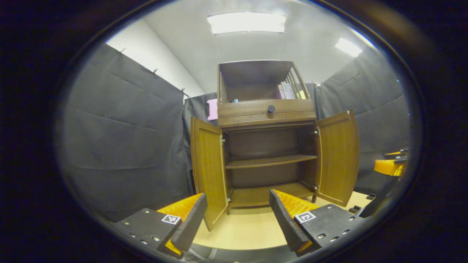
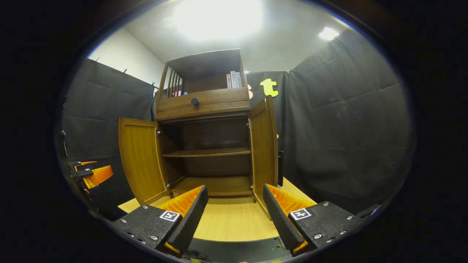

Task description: Open the right door of the double-door shoe cabinet with the right hand, and open the left door with the left hand.

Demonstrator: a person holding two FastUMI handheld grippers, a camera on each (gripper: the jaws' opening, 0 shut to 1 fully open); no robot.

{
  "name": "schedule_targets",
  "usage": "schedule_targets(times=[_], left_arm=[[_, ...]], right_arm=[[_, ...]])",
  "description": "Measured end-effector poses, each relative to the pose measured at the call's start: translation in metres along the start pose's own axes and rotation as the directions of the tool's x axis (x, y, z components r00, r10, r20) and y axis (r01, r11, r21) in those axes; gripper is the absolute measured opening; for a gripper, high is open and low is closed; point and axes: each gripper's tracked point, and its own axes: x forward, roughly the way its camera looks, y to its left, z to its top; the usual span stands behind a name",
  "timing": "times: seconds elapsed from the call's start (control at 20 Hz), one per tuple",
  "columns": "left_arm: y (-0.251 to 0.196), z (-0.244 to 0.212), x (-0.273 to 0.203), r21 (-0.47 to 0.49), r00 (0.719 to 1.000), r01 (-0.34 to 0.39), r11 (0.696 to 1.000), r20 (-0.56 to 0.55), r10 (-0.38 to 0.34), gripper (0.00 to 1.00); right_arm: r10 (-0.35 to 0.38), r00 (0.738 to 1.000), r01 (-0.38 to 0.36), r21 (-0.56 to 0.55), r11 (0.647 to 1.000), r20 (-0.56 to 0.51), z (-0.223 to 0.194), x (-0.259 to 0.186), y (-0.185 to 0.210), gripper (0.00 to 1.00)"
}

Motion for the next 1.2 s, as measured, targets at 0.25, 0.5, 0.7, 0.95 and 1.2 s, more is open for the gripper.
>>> schedule_targets(times=[0.25,0.5,0.7,0.95,1.2], left_arm=[[0.004,0.001,-0.008,-0.004,1.0,-0.027,1.0,0.005,0.027,1.0],[0.007,0.001,-0.011,-0.003,0.999,-0.043,0.999,0.007,0.043,0.97],[0.008,-0.001,-0.013,-0.001,0.999,-0.047,0.999,0.004,0.047,0.97],[0.009,-0.002,-0.012,-0.004,0.998,-0.055,0.998,0.004,0.055,0.97],[0.009,-0.003,-0.011,0.003,0.998,-0.062,0.998,0.002,0.062,0.89]], right_arm=[[-0.008,1.0,0.008,0.001,1.0,0.009,0.003,-0.002,-0.001,0.94],[-0.009,1.0,0.009,0.002,1.0,0.014,0.005,-0.002,0.0,0.94],[0.0,1.0,0.0,-0.002,1.0,0.022,0.004,-0.001,0.001,0.93],[0.002,1.0,-0.002,0.0,1.0,0.021,0.001,0.001,0.001,0.94],[0.009,1.0,-0.01,0.004,1.0,0.024,-0.001,0.002,0.002,0.94]])
